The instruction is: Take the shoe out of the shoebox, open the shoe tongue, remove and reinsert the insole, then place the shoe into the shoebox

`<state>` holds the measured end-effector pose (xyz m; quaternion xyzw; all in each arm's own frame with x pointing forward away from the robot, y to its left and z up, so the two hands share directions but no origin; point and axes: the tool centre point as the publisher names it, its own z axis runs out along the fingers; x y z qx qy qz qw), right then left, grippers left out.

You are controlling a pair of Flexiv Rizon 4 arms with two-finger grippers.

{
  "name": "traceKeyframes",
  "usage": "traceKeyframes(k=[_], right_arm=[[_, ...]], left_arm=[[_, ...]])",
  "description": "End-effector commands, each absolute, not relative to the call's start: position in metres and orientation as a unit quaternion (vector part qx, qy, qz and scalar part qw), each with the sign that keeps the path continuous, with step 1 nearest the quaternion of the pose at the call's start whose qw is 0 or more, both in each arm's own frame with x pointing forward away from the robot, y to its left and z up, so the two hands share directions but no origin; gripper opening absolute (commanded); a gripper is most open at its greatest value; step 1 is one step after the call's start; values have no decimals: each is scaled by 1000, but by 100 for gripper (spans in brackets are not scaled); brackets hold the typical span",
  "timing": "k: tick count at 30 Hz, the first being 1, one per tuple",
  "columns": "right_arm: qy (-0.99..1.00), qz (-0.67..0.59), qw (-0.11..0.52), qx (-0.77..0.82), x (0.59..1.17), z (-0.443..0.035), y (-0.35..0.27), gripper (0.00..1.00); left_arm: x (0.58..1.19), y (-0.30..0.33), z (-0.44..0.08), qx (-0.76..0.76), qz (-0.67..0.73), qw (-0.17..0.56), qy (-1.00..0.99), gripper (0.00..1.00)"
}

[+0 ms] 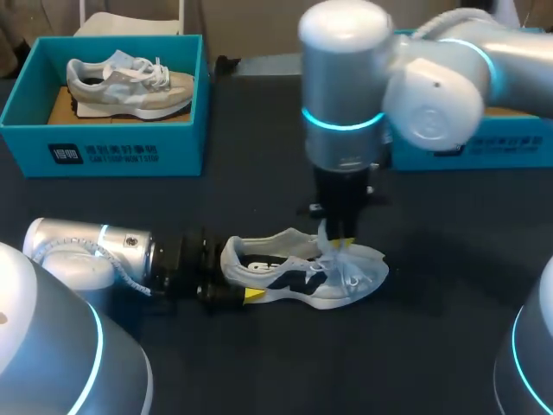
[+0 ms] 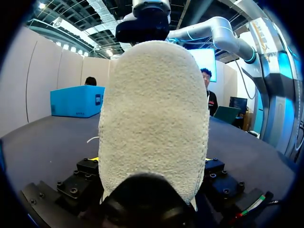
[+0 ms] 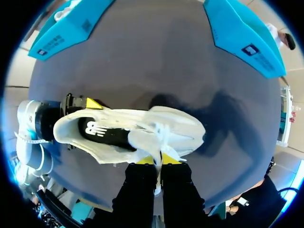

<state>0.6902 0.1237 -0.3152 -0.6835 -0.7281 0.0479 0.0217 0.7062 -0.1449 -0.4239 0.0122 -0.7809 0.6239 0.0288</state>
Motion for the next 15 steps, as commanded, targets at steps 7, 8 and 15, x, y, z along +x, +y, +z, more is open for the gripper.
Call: traceKeyframes(k=[7,8,15], right_arm=[[-703,-91,200,-676,687,-334,77,0],[-702,-96,208,-674,687,-336,75,0],[-697,-107,235,-669,683,-352,72,1]], left_arm=[[706,-141,-428,14,624,27,-781,0],[706,-141,-428,14,624,27,-781,0],[706,-141,-428,14,624,27,-781,0]])
